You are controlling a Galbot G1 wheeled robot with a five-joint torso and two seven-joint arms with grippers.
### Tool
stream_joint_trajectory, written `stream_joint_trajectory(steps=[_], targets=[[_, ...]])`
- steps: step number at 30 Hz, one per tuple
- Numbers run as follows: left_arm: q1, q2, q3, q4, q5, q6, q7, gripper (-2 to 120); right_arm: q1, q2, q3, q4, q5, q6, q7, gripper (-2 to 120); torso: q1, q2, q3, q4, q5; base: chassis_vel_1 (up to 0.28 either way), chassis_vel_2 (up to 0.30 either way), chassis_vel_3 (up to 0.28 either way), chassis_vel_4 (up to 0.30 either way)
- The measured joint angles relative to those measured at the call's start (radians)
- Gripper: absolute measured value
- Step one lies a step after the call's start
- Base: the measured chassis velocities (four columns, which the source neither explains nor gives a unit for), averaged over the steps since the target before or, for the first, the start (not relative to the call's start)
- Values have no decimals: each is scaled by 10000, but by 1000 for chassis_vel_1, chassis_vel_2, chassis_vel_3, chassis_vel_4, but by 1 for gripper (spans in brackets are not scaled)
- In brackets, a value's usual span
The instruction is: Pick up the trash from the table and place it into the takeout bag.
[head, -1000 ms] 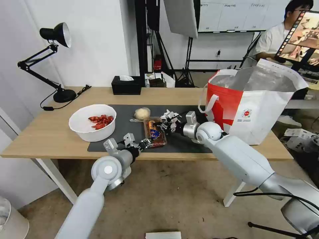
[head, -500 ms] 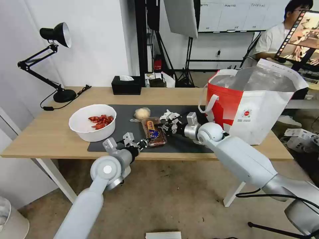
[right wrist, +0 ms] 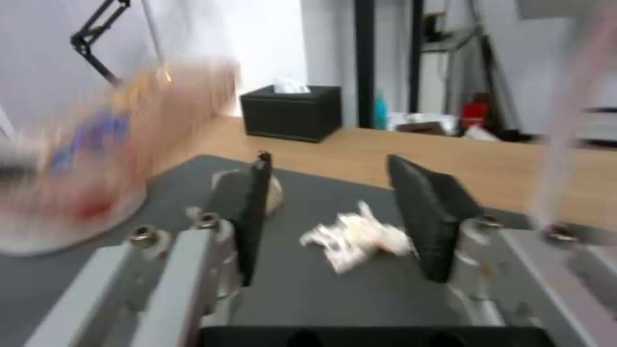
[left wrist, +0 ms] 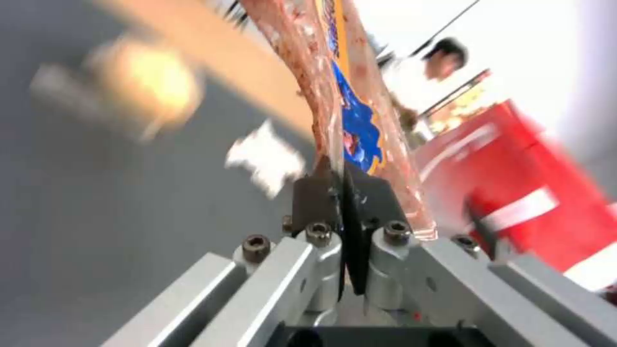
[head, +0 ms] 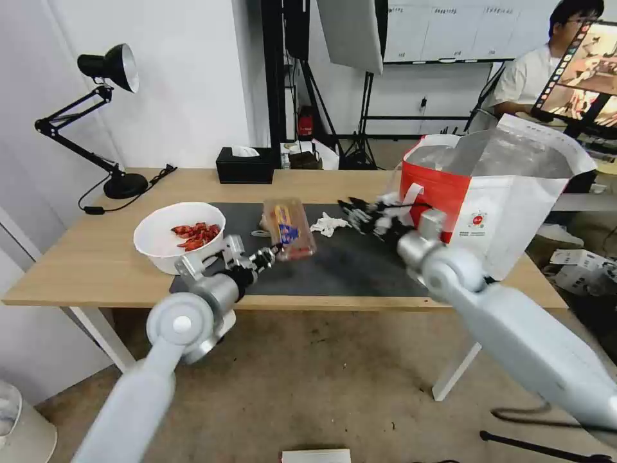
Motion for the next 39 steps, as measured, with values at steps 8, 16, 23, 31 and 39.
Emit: stream_joint_trajectory(steps=[8, 16, 23, 31, 39], targets=[[-2389, 607, 1090, 315, 329, -831, 913, 0, -5253, -277, 2909, 2690, -1928, 986, 614, 83, -1, 0, -2, -2, -1, 0, 0, 0, 0], [-5650, 23, 3826, 1927, 1360, -1554, 1226, 0, -8142, 1278, 4665, 2655, -3753, 1902, 674, 100, 0, 1, 1, -4, -2, 0, 0, 0, 0], [-7734, -1560, 6179, 3954, 3006, -2030, 1226, 0, -8701, 1802, 4932, 2562, -4100, 2074, 477, 100, 2, 0, 1, -1, 0, 0, 0, 0, 0], [-9479, -3412, 7784, 6642, 6180, -2212, 1905, 0, -8725, 2096, 4707, 2544, -4375, 2099, 337, 100, 2, 0, 1, -4, 1, 0, 0, 0, 0], [-9840, -3573, 8609, 7447, 8107, -2420, 3276, 0, -8513, 2156, 4489, 2434, -4438, 2121, 276, 100, 3, 0, 2, 3, -2, 0, 0, 0, 0]])
